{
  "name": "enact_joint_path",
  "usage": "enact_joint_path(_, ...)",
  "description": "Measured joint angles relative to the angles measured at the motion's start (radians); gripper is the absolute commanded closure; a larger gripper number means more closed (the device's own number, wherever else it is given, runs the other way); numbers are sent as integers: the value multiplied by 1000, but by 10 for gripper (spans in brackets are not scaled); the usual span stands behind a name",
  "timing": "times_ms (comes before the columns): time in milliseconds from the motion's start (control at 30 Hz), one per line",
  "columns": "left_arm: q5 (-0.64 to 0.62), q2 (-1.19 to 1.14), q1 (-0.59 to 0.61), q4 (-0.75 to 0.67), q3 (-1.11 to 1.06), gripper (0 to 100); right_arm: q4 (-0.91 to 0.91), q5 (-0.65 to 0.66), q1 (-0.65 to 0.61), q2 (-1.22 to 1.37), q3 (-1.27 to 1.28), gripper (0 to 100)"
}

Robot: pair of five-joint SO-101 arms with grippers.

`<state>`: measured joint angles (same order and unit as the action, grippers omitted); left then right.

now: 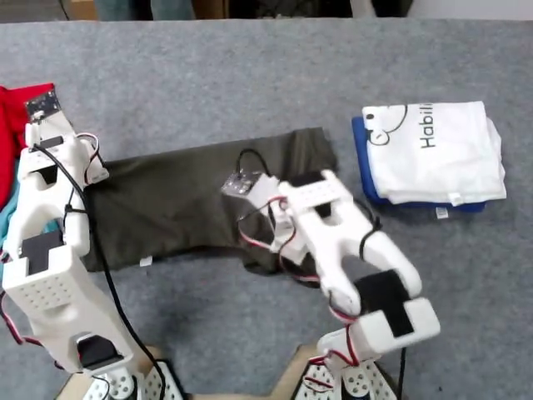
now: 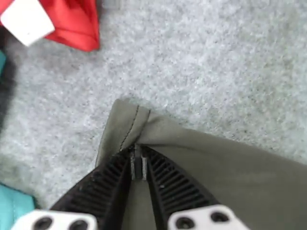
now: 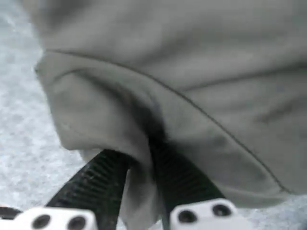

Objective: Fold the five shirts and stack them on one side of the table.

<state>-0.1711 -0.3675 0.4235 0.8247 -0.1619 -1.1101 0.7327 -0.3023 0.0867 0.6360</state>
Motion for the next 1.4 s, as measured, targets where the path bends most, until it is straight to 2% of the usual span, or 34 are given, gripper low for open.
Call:
enact_joint_path(333, 0, 0, 0, 0, 0, 971, -410, 9, 2, 129, -476, 984)
enact_joint_path(500, 0, 0, 0, 0, 0, 971, -539, 132, 2, 292, -743, 984)
enact_joint_path(733, 0, 0, 0, 0, 0, 971, -612, 284, 3, 572, -1100, 975)
enact_joint_path(800, 0, 0, 0, 0, 0, 971, -631, 305, 3, 624, -1188, 920)
enact_joint_path(967, 0, 0, 0, 0, 0, 971, -638, 315, 3, 674, -1346, 635)
enact_joint_path(1067, 0, 0, 0, 0, 0, 971, -638, 313, 6, 680, -1418, 574)
enact_joint_path(1133, 0, 0, 0, 0, 0, 971, -640, 255, 25, 680, -1459, 592)
enact_joint_path(1200, 0, 0, 0, 0, 0, 971, -646, 204, 57, 680, -1473, 650)
enact_joint_path(1267, 0, 0, 0, 0, 0, 971, -646, 153, 91, 661, -1471, 778)
enact_joint_path(1333, 0, 0, 0, 0, 0, 971, -646, 106, 118, 595, -1432, 962)
enact_joint_path(1367, 0, 0, 0, 0, 0, 971, -646, 92, 126, 546, -1393, 991)
enact_joint_path(1400, 0, 0, 0, 0, 0, 971, -646, 84, 129, 493, -1343, 946)
